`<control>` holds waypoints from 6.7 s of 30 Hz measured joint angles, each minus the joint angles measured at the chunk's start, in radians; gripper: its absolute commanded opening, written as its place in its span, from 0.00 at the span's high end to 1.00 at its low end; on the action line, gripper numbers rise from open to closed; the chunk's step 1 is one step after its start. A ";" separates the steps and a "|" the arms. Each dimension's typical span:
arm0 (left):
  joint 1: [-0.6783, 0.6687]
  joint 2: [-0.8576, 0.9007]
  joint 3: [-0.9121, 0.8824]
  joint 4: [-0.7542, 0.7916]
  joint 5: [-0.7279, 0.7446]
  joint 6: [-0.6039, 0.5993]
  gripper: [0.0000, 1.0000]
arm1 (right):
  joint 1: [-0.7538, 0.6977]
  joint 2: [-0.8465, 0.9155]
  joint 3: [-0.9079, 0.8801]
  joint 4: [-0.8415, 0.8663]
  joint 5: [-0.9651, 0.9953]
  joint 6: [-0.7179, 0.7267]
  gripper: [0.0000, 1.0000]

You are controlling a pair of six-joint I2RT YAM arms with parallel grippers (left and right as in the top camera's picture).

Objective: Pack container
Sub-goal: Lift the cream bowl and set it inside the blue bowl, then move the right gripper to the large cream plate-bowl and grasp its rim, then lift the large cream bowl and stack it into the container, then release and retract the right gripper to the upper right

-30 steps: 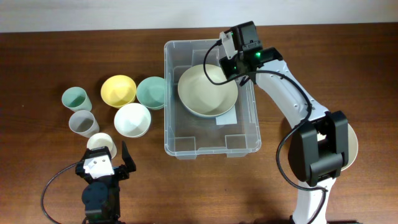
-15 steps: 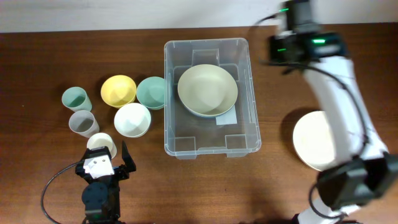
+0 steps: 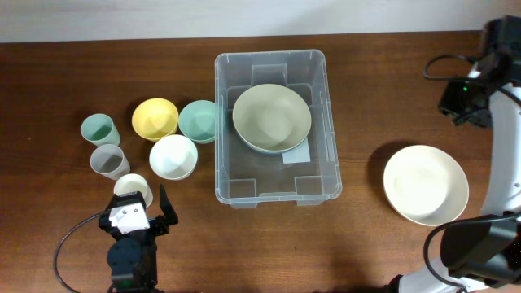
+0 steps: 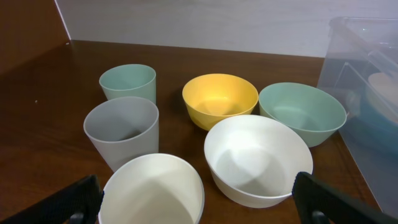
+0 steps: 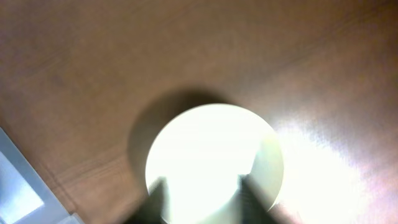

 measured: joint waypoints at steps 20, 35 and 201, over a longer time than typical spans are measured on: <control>0.000 0.000 0.000 0.000 0.000 0.000 0.00 | -0.019 0.002 -0.586 0.332 -0.037 0.026 0.96; 0.000 0.000 0.000 0.000 0.000 0.000 0.00 | -0.019 0.002 -0.800 0.689 -0.037 0.026 0.96; 0.000 0.000 0.000 0.000 0.000 0.000 0.00 | -0.003 0.082 0.073 0.264 0.120 -0.081 0.01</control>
